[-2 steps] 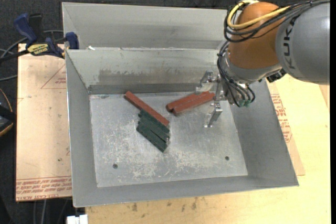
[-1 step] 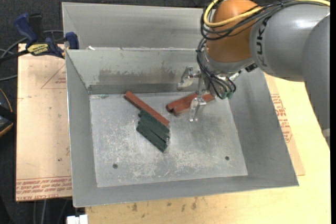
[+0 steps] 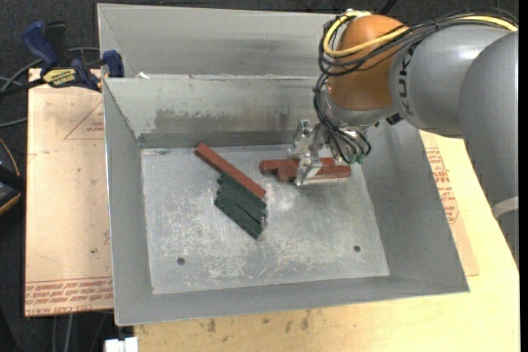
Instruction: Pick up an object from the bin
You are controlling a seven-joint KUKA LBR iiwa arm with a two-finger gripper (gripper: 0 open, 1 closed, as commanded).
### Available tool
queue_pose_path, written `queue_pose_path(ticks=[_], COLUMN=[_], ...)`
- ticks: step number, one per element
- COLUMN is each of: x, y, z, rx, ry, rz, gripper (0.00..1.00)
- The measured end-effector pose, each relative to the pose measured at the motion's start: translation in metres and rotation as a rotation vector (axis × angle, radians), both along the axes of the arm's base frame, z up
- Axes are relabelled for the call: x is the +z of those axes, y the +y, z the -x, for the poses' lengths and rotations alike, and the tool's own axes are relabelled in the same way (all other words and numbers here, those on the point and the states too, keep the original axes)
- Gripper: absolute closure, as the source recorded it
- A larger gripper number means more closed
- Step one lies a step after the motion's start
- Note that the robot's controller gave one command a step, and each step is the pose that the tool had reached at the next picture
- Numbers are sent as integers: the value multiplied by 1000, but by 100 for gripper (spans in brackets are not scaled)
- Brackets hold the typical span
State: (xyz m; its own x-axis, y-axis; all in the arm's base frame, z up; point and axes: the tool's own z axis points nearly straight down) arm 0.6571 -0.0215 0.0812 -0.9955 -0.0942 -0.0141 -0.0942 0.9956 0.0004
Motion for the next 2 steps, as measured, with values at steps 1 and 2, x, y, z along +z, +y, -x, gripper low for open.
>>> queue_pose_path(ticks=[1,2], x=[0,135], y=[0,20], z=[0,7], rx=[0,55], ry=[0,10], rz=[0,1], gripper=[100,100])
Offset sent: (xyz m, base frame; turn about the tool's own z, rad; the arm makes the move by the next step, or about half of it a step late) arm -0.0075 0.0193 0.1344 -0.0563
